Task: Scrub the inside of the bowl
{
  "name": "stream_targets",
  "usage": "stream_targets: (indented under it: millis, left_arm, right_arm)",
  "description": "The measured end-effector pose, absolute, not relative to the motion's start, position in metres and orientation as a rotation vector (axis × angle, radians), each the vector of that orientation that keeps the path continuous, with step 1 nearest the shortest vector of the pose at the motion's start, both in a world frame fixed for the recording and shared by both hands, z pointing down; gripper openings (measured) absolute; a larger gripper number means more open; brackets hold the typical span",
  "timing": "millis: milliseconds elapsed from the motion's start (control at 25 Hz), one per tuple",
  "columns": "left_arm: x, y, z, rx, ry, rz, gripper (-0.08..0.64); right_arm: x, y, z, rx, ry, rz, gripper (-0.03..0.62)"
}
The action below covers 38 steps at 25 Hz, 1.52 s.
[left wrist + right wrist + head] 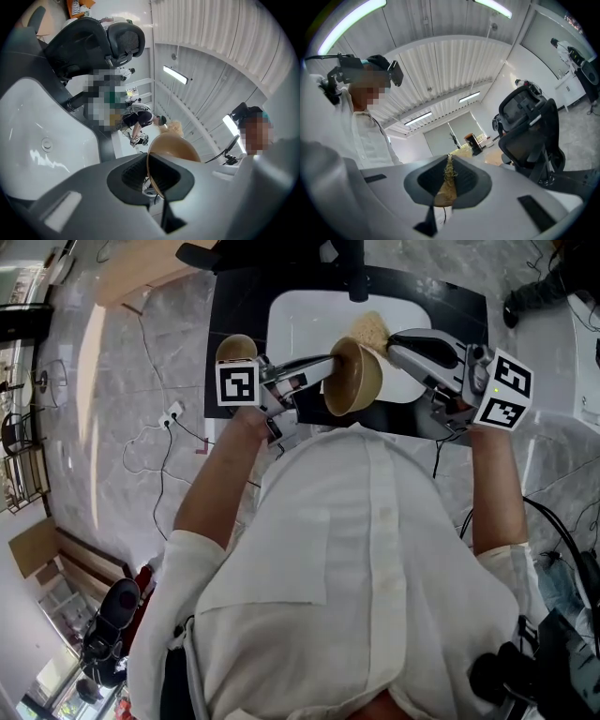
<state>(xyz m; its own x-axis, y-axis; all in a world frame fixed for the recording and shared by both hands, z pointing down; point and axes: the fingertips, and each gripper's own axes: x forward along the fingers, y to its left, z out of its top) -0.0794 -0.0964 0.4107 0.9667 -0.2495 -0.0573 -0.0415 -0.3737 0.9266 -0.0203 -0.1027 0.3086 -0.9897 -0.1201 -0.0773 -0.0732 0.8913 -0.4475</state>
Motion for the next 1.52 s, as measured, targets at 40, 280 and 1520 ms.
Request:
stream_targets:
  millis: [40,280,1520]
  left_arm:
    - [-0.082,-0.1,0.413,1.944,-0.218,-0.214,0.017]
    - [-0.096,-0.109,0.43,1.934,-0.269,-0.146,0.018]
    - [-0.325,-0.316,0.578,1.879,-1.019,0.518,0.018]
  right_arm:
    - [-0.021,-0.103,0.307,-0.157,2.95,-0.693,0.023]
    - [-0.024,-0.091,0.311,-0.188,2.937,-0.724,0.022]
    - [-0.049,-0.059,0.409,-0.928,2.944,-0.937,0.023]
